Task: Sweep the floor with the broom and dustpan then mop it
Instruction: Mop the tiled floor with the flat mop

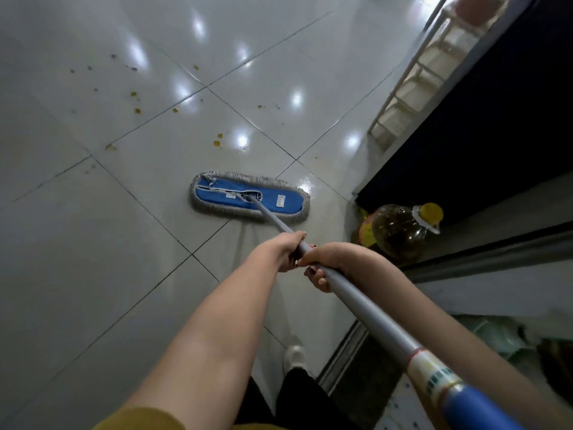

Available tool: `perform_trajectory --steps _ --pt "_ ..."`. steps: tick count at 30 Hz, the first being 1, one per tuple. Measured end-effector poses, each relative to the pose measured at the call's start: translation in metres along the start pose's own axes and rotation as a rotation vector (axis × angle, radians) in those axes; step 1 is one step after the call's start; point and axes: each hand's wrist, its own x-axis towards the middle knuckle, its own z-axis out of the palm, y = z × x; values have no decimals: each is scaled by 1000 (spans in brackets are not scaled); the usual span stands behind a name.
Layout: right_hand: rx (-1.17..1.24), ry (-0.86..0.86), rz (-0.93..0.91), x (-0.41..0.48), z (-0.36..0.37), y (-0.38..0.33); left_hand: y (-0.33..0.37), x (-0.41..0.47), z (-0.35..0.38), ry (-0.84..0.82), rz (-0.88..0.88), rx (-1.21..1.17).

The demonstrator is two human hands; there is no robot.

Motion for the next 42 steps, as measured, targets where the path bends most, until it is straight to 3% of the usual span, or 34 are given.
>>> perform_trajectory --steps 9,20,34,42 --pt "-229 22 50 -16 -44 36 -39 -1 57 -21 13 -265" --pt "-186 16 27 15 -22 34 -42 24 30 -27 20 -216" --pt "-174 26 61 23 -4 -79 59 34 -29 -88 -9 -176" --pt "-50 -14 86 46 5 -146 128 48 -67 -99 -46 -18"
